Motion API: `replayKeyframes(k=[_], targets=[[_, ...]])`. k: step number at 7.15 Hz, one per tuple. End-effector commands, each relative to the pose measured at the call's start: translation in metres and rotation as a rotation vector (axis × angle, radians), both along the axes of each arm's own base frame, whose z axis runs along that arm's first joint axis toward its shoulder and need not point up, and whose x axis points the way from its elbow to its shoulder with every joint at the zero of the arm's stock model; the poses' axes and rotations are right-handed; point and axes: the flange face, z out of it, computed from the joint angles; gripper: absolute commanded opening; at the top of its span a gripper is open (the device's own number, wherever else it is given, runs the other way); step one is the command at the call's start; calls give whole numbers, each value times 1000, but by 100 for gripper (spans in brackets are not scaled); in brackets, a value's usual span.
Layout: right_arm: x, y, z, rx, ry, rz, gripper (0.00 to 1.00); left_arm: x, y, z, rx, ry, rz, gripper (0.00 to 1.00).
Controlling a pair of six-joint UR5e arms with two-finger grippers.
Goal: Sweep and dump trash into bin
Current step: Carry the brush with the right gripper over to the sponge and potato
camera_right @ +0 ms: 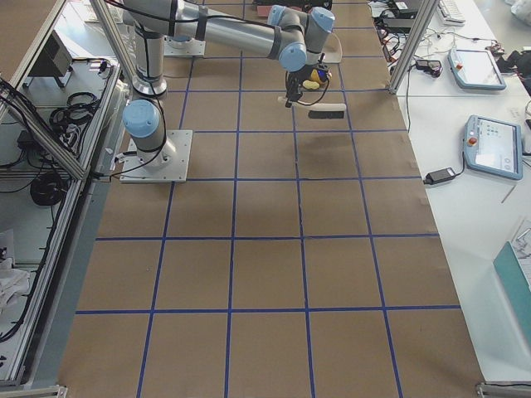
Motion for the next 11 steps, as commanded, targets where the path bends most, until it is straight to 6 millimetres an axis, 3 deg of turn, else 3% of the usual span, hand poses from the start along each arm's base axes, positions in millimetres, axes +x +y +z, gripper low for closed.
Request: replayKeyframes(k=[1,2,3,4,5,11], targets=[[84,14,-6,-8,-19,-166,0,3,-2,-12,11,6,3,86],[102,15,-10,10,-56,-240,0,3,-2,-12,9,8,3,83],[150,38,-24,27,-35,-221,0,2,-3,-13,0,45,7,78],[183,51,-34,44,-21,-175,0,-3,-4,-13,-5,72,7,75],[201,59,-40,84,1,-144,0,-3,-4,-13,-7,66,10,69],[213,47,-45,26,14,-236,0,-7,-5,-14,-16,61,22,33]])
